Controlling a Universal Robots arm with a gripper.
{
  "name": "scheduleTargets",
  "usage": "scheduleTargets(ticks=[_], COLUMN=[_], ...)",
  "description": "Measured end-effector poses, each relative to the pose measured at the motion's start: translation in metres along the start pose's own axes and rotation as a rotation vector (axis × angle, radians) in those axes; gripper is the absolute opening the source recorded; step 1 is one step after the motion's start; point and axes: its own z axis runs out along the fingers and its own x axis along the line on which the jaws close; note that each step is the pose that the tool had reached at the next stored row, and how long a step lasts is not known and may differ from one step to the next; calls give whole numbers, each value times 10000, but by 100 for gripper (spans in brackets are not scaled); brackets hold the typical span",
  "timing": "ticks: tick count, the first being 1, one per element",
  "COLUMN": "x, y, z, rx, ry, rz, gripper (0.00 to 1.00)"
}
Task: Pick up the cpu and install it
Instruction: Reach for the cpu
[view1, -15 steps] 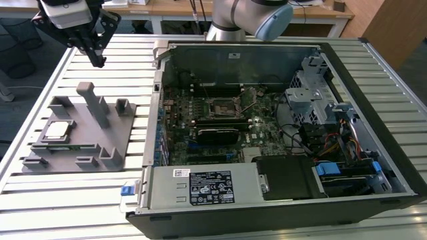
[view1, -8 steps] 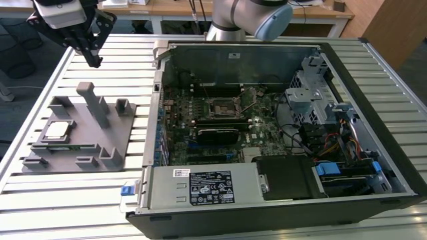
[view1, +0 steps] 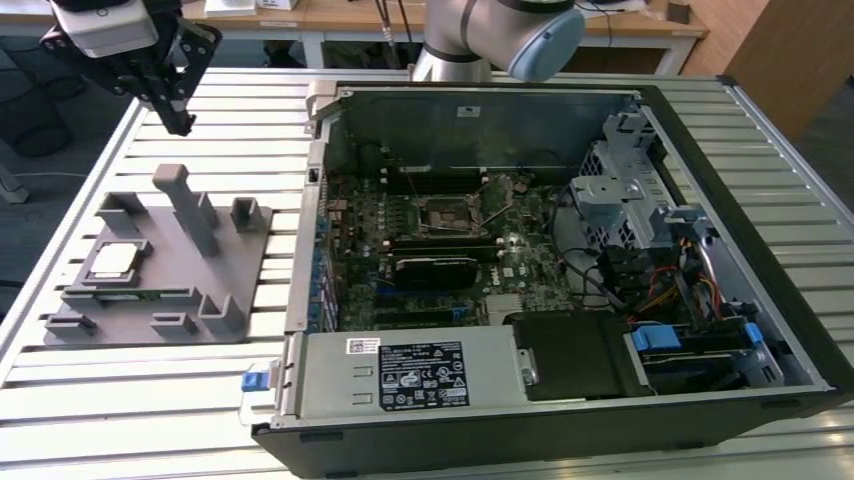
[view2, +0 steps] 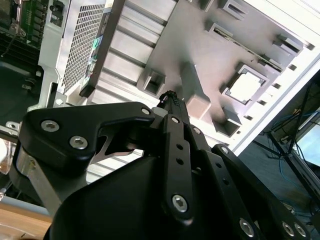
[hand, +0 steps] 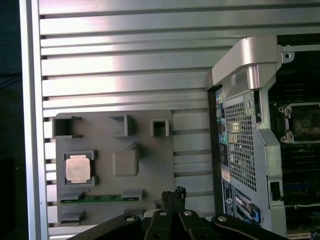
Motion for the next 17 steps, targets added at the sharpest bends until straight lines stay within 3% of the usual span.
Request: scheduleTargets(ticks=[17], x=[185], y=[-13], z=[0], rx=[1], ry=[0], rz=[0], gripper=[11])
